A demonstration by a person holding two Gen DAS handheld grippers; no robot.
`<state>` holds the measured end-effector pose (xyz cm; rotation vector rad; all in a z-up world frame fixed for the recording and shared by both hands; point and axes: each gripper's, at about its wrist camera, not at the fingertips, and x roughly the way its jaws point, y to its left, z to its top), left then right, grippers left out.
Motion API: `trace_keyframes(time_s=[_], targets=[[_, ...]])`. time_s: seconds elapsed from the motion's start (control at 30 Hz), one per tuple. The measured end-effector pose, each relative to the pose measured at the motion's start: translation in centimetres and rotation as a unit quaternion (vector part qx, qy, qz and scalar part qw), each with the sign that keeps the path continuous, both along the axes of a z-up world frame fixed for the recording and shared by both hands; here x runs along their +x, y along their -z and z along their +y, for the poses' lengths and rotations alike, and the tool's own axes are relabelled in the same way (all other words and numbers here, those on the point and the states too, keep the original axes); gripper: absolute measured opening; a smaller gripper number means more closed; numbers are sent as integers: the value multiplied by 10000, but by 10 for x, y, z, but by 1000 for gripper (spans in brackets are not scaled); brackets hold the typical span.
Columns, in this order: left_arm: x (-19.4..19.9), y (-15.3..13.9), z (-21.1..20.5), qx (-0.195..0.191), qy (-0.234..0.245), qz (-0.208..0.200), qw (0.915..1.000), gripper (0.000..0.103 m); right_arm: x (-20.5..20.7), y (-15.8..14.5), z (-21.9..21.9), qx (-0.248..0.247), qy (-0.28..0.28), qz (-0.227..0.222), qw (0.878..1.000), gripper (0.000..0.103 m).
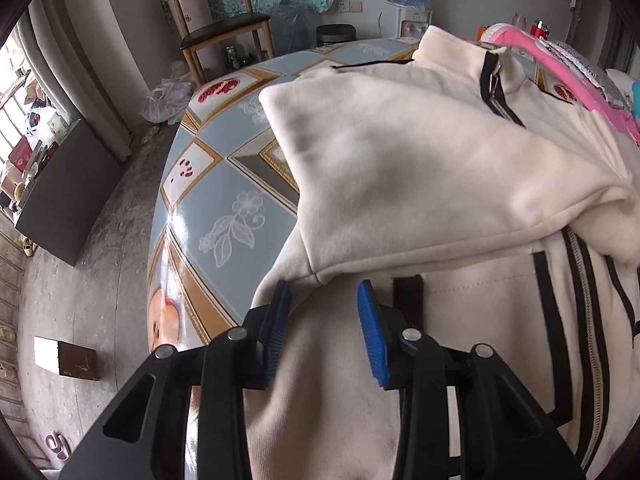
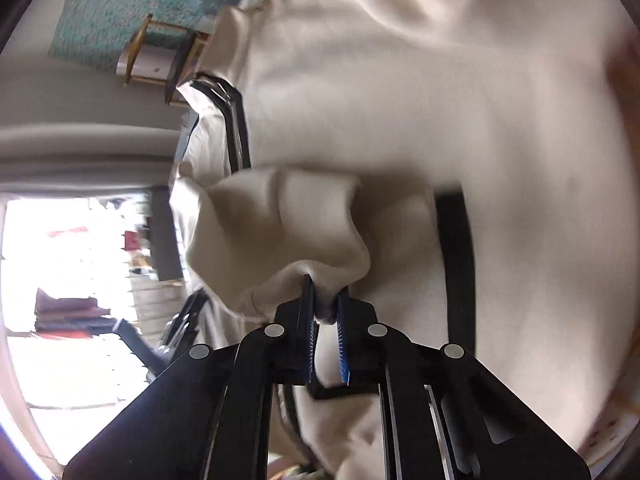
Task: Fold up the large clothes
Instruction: 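Lift the sleeve with the right gripper and fold it across the jacket body, then open the right gripper and release the folded sleeve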
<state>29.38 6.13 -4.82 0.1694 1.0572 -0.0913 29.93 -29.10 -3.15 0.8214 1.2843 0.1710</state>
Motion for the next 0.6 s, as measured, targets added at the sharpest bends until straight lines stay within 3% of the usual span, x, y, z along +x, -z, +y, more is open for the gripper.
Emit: trace_keyframes(time_s=[0.1, 0.2, 0.27, 0.33, 0.47, 0.53, 0.6], targets=[[0, -1, -2, 148, 43, 4, 9999, 35, 27, -71, -1, -723, -120, -1180, 9903, 9], [-2, -2, -1, 182, -28, -3, 9998, 35, 30, -150, 22, -1918, -400, -2648, 9442, 9], [-3, -1, -1, 220, -35, -1, 9998, 35, 23, -155, 30, -2381, -569, -2887, 9256, 10], [-5, 0, -1, 243, -17, -12, 9997, 35, 24, -125, 27, -2489, -732, -2490, 9331, 17], [-4, -1, -1, 286, 47, 9, 9996, 35, 29, -34, -15, -2297, -636, -970, 9663, 22], [-4, -1, -2, 313, 55, 12, 9995, 35, 30, -18, -29, -1916, -424, -814, 9772, 25], [-5, -3, 0, 282, 27, -2, 9996, 35, 39, -18, -34, -1857, -321, -852, 9784, 32]])
